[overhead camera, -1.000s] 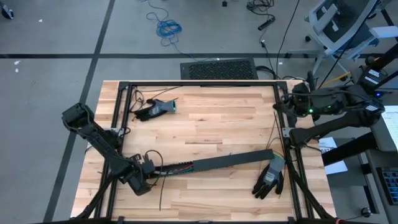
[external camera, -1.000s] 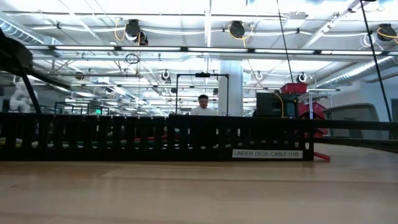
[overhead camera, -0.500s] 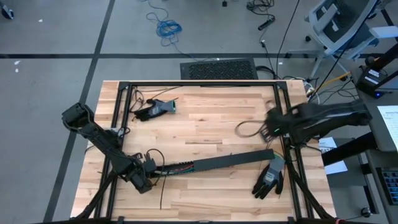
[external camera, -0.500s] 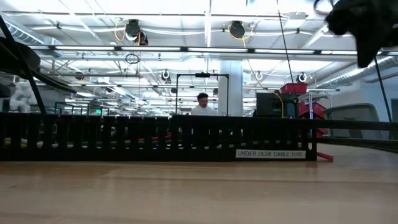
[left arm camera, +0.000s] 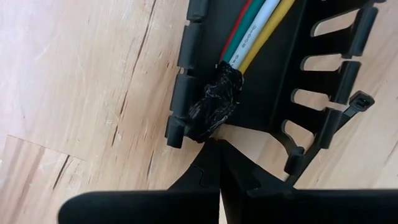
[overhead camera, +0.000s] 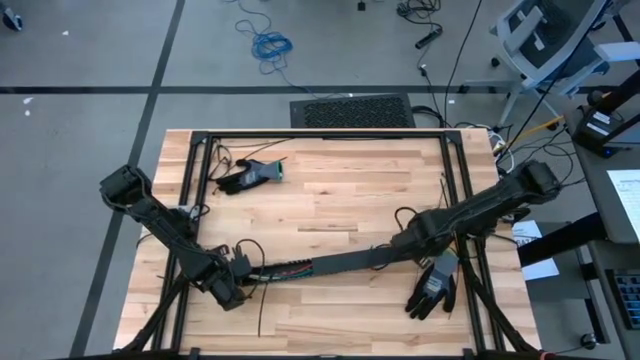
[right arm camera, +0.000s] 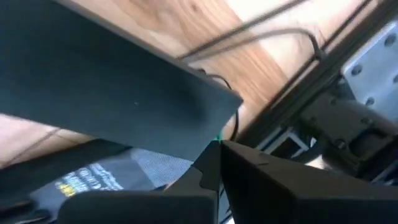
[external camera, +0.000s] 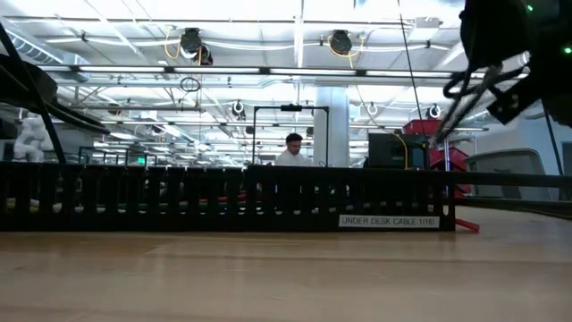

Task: Ziptie cables
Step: Close the black cable duct

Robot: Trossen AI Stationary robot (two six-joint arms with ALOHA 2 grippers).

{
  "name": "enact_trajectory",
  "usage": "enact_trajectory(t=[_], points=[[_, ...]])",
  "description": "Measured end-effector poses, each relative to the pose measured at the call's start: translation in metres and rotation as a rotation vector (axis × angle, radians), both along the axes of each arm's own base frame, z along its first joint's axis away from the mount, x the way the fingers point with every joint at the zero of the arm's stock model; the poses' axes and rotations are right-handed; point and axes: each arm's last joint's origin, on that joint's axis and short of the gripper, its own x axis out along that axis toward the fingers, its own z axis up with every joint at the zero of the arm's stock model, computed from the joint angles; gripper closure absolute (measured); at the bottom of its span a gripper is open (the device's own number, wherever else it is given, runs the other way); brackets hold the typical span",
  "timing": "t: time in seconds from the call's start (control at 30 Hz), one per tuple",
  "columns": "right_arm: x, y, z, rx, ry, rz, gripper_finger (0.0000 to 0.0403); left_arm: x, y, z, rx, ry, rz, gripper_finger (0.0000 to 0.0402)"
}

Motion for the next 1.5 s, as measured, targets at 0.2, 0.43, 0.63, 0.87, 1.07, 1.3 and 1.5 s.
enact_trajectory(t=[0.2,0.43,0.63,0.87,1.07,1.3,1.5], points=[[-0.005,0.002,-0.007,-0.122,0.094,-0.058,0.0403,0.000,0.000,0.000,0.001,-0.002,0.000,0.0402],[-0.008,-0.001,-0.006,-0.208,0.096,-0.113,0.0403,0.000,0.000,0.000,0.003,-0.004,0.000,0.0402],[-0.013,-0.002,-0.019,-0.209,0.083,-0.216,0.0403,0.000,0.000,0.000,0.002,-0.004,0.004,0.0401],[-0.011,-0.001,-0.022,-0.161,0.034,-0.239,0.0403,0.000,0.000,0.000,0.002,-0.005,0.004,0.0402],[-0.008,0.001,-0.018,-0.118,-0.056,-0.281,0.0403,0.000,0.000,0.000,0.005,-0.007,0.005,0.0401],[-0.013,-0.001,-0.007,-0.096,-0.123,-0.313,0.0403,0.000,0.000,0.000,0.009,-0.008,0.005,0.0402],[-0.014,-0.002,0.000,-0.090,-0.190,-0.318,0.0403,0.001,0.000,0.000,0.014,-0.017,0.006,0.0402]])
